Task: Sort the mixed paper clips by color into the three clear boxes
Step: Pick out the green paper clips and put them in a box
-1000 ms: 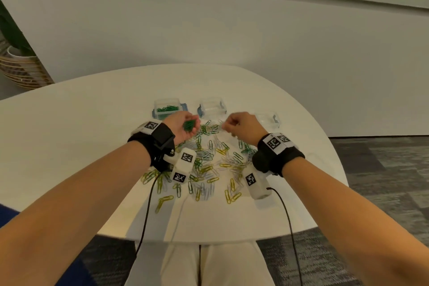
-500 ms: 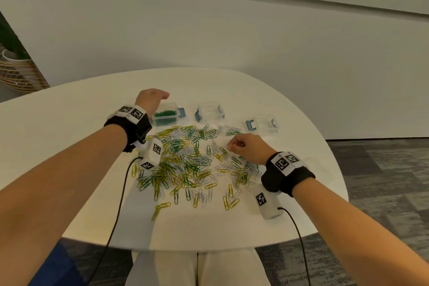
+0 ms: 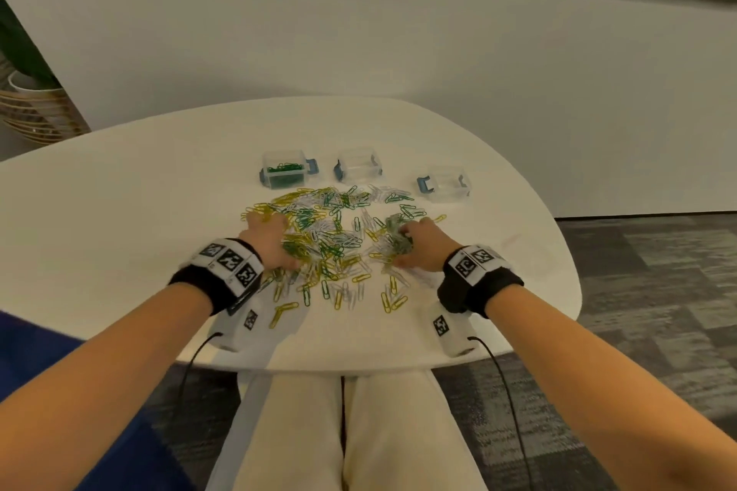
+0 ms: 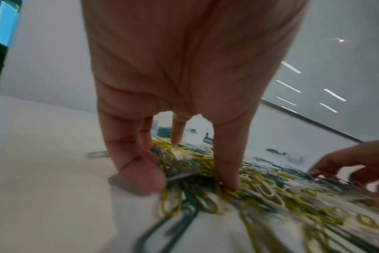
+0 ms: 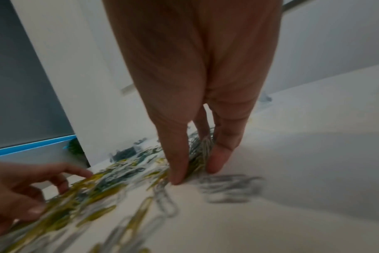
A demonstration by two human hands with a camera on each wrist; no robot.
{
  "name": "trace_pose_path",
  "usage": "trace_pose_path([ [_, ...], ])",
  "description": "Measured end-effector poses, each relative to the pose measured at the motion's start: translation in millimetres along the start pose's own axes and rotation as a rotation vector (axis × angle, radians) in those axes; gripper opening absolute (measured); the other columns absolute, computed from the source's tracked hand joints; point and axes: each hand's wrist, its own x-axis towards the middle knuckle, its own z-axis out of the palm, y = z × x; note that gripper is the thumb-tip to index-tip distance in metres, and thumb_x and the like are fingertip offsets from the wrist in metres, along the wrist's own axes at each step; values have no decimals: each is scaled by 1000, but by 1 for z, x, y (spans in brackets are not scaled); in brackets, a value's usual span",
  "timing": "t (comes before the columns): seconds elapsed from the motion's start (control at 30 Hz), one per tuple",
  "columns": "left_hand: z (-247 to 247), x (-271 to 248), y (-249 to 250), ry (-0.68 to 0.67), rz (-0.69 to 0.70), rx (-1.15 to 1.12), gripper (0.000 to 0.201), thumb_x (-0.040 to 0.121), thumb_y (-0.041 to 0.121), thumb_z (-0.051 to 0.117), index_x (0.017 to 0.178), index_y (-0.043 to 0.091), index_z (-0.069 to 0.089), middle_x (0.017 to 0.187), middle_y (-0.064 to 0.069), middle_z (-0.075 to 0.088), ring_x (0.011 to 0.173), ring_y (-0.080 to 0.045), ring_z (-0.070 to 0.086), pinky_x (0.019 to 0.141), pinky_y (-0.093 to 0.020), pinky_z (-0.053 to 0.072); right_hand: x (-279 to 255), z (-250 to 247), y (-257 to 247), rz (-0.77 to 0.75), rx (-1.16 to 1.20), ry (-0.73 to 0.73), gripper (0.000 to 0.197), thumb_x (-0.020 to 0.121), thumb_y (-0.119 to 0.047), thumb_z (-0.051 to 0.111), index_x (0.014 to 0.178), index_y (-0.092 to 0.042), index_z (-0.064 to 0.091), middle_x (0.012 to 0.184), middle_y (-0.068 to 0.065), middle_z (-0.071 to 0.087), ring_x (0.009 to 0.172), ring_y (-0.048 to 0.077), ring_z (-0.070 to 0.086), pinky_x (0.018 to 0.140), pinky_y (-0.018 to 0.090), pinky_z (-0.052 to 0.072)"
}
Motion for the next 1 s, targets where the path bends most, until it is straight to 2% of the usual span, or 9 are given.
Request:
trace_pose_path([
  [0.13,0,-2,23,33,43,48,76,73,37,78,135,22,37,140,-16,24,117,-35,48,96,-43,46,5,11,-44,-75,-65,115,69,83,-37,69,139,-12,39,137,16,34,126,37,39,105,46,39],
  [0.3,13,-1,37,15,94,31,51,75,26,76,117,20,48,131,-11,33,101,-31,56,85,-39,50,6,30,-94,-178,-74,6,68,82,-52,65,141,-32,38,135,14,36,122,36,41,104,48,39],
  [0.5,10,2,22,37,111,-15,37,78,27,74,106,18,52,131,-12,36,105,-31,55,88,-37,46,14,24,-78,-195,6,53,28,85,-22,66,111,-15,57,107,6,42,95,26,54,93,40,48],
  [0.57,5,6,11,32,117,-37,35,80,28,73,105,15,53,126,-12,43,100,-28,55,81,-31,45,16,13,-58,-170,24,61,22,85,-17,66,106,-13,61,106,7,47,95,23,53,91,34,48],
  [0.67,1,11,2,47,146,-83,28,82,19,71,104,5,59,118,-15,58,80,-21,54,59,-22,41,16,1,-32,-146,165,110,19,87,-5,58,101,-13,67,113,8,62,103,24,58,87,29,46],
  [0.77,-1,16,-3,83,167,-132,19,85,12,66,103,5,62,119,-13,60,98,-29,59,73,-30,50,16,-10,-19,-131,393,149,38,85,9,42,104,-11,67,116,9,64,102,24,60,90,33,50],
  [0.87,1,21,-4,111,190,-152,12,87,14,63,100,12,63,115,-12,62,100,-27,58,81,-33,47,16,-19,-15,-67,621,177,41,87,11,36,109,-9,63,110,8,61,90,23,63,79,34,57],
  [0.93,1,20,2,132,180,-129,16,87,23,64,101,17,60,117,-13,56,93,-25,55,80,-31,44,19,-22,-16,-28,439,197,33,89,2,44,112,-12,62,105,6,59,88,23,60,76,32,53],
  [1.0,2,17,14,171,184,-118,24,84,27,67,105,19,57,123,-12,45,96,-24,53,84,-30,42,23,-18,-19,-4,155,127,31,88,-11,58,118,-14,59,115,8,58,102,25,57,80,28,44],
])
